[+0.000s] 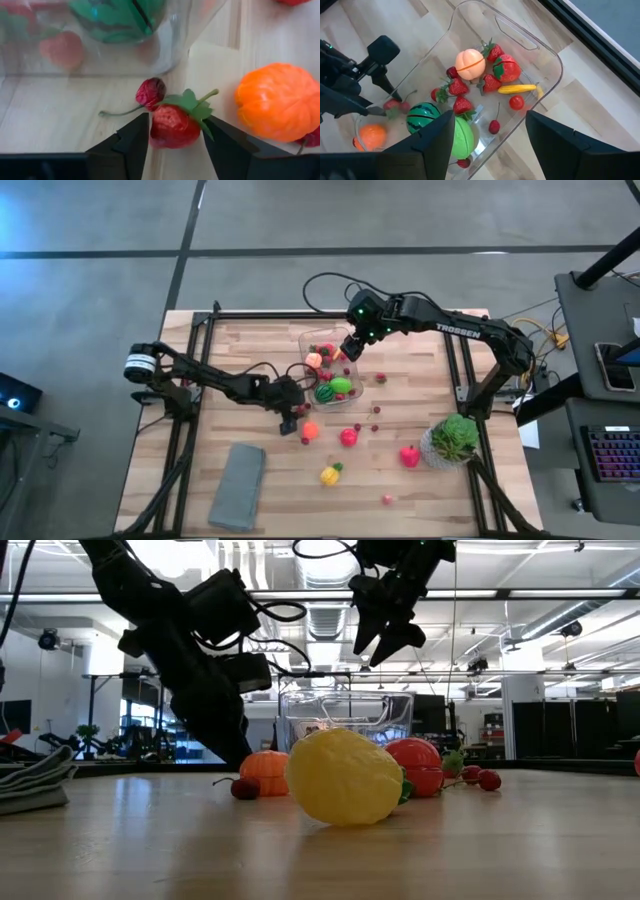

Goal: Pick and placing Produce into tupperware
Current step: Put the red strawberry into the transparent container

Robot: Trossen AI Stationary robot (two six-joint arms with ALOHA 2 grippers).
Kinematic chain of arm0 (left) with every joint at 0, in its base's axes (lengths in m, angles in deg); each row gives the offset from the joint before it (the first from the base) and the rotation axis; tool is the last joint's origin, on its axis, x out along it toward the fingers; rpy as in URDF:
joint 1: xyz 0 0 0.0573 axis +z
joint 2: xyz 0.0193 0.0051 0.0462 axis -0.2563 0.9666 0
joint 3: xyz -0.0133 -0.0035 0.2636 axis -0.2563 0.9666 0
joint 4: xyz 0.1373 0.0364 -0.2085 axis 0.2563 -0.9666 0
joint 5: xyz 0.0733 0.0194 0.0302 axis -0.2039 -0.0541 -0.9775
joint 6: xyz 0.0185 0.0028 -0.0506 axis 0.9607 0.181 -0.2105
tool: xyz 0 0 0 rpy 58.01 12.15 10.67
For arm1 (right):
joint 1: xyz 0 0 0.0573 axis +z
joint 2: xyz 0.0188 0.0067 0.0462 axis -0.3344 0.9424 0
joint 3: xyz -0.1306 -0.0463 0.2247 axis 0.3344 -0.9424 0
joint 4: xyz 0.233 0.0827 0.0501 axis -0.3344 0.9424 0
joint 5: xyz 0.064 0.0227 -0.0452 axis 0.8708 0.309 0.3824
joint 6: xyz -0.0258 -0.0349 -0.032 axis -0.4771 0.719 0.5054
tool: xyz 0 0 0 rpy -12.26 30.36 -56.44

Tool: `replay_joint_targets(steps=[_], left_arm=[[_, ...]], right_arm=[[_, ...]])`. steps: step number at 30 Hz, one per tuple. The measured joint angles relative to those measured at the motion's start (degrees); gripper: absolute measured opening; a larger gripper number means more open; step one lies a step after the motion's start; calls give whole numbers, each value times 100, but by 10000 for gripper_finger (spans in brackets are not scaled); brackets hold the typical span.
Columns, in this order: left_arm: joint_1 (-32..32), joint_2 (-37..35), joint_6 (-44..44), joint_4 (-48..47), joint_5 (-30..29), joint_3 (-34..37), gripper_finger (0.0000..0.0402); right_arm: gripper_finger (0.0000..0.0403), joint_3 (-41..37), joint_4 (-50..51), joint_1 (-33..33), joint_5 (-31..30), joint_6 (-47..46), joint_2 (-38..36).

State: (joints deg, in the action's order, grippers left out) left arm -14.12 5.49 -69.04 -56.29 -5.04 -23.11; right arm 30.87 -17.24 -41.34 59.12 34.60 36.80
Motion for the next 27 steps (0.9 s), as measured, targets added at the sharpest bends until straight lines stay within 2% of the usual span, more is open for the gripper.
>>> replay_joint_targets(steps=[19,27], left_arm=[[-2,-239,-2,-302,-140,2,110],[0,-414,0,-638,-127,2,102]], right_arm=[[239,0,28,-11,-94,36,0],[238,0,63,-26,-95,36,0]])
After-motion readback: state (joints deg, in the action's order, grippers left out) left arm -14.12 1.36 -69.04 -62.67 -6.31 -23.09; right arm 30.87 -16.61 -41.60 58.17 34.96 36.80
